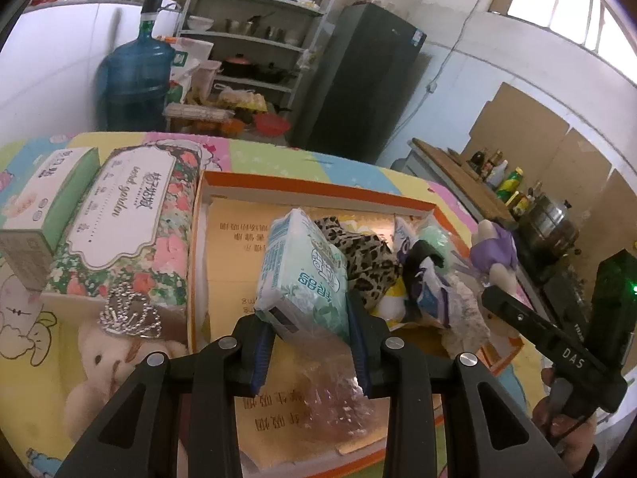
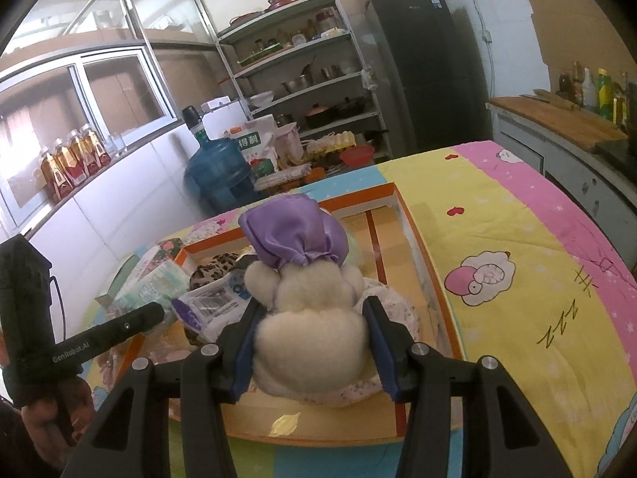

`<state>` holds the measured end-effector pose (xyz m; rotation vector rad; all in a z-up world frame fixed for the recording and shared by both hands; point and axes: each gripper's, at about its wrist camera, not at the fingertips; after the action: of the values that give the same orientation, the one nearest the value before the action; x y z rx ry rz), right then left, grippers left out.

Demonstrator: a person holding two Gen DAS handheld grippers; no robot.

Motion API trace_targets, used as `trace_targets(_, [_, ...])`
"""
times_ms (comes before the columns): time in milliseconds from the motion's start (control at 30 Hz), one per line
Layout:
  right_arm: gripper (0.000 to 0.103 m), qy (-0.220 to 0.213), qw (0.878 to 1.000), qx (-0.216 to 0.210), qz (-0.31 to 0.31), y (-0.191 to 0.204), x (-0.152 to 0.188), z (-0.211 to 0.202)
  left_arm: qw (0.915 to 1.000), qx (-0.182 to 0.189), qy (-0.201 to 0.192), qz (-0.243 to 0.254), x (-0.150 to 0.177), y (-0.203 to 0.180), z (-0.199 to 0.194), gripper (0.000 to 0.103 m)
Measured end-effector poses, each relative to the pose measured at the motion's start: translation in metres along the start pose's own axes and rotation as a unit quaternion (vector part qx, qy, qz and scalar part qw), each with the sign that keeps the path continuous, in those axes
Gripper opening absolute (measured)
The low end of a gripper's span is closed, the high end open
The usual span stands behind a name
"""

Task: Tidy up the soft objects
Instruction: 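Lower both items into the box and open both tools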

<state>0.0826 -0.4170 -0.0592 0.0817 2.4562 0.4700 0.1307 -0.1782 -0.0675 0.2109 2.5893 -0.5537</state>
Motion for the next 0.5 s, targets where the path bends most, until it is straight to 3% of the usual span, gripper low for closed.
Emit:
trace_targets(400, [0.051, 0.03, 0.999, 0.016, -0.005, -0.001, -0.008, 0.022, 0.9997, -0.014, 0.02, -0.002, -0.004, -0.009, 0.021, 0.035])
trace_targets(500, [0.052, 0.031, 0.999, 0.023, -0.01, 0.001, -0.008, 0.024, 0.9996, -0.017, 0.021, -0.002, -0.005, -0.012, 0.023, 0.04])
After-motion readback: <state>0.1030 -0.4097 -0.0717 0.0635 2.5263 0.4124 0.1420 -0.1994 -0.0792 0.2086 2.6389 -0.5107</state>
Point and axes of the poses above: each gripper's, at about its wrist camera, not at the fingertips, and z roughly the way its jaws point, y to its left, x to its underside, and after that the axes turned 15 degrees about y, right-handed
